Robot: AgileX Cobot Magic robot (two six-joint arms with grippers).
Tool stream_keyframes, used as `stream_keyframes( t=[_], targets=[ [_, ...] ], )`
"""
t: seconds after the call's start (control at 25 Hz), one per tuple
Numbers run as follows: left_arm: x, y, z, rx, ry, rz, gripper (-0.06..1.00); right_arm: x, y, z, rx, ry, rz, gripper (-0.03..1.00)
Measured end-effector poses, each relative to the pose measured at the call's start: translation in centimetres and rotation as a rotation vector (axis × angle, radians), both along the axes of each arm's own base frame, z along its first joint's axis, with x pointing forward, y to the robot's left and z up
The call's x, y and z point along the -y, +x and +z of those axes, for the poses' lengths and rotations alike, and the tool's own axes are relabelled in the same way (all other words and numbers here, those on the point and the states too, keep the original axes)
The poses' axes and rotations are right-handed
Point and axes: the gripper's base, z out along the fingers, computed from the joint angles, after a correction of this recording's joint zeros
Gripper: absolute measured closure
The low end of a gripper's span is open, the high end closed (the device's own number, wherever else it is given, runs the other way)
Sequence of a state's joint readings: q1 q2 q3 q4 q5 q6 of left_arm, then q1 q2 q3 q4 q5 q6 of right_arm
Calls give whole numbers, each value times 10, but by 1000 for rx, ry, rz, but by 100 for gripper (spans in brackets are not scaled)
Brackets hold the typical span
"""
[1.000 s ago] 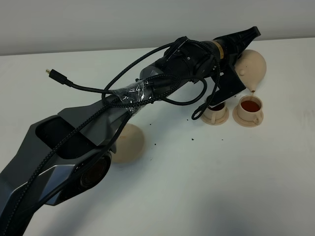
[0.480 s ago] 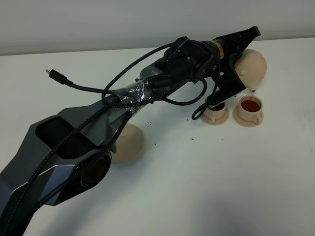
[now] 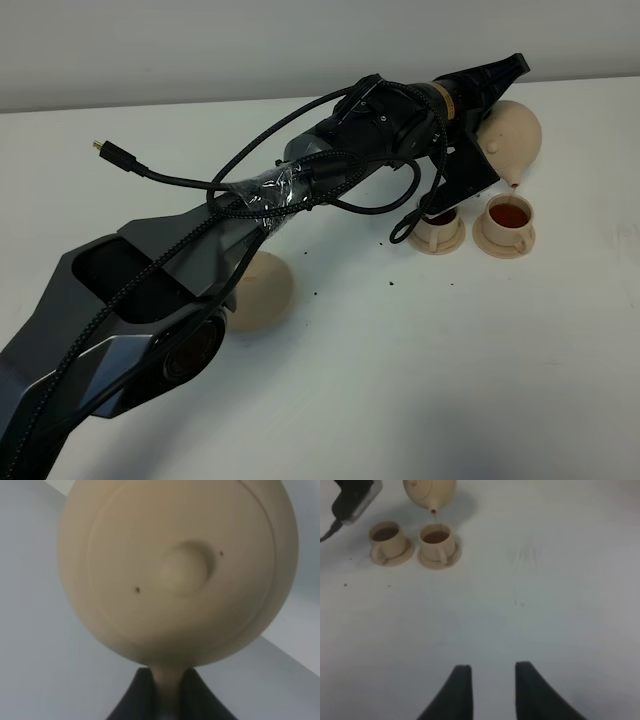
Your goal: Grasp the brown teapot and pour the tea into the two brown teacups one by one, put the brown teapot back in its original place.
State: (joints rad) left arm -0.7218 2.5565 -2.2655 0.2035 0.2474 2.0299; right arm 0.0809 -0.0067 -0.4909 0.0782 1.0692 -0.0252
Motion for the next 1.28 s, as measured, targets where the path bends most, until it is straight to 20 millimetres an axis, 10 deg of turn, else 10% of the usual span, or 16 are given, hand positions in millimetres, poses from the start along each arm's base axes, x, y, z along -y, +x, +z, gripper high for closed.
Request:
stream_keyframes(
  t=[1.28],
  targets=[
    [-20,2,22,-241,-170,202,79,0,0,0,0,0,0,73]
  ],
)
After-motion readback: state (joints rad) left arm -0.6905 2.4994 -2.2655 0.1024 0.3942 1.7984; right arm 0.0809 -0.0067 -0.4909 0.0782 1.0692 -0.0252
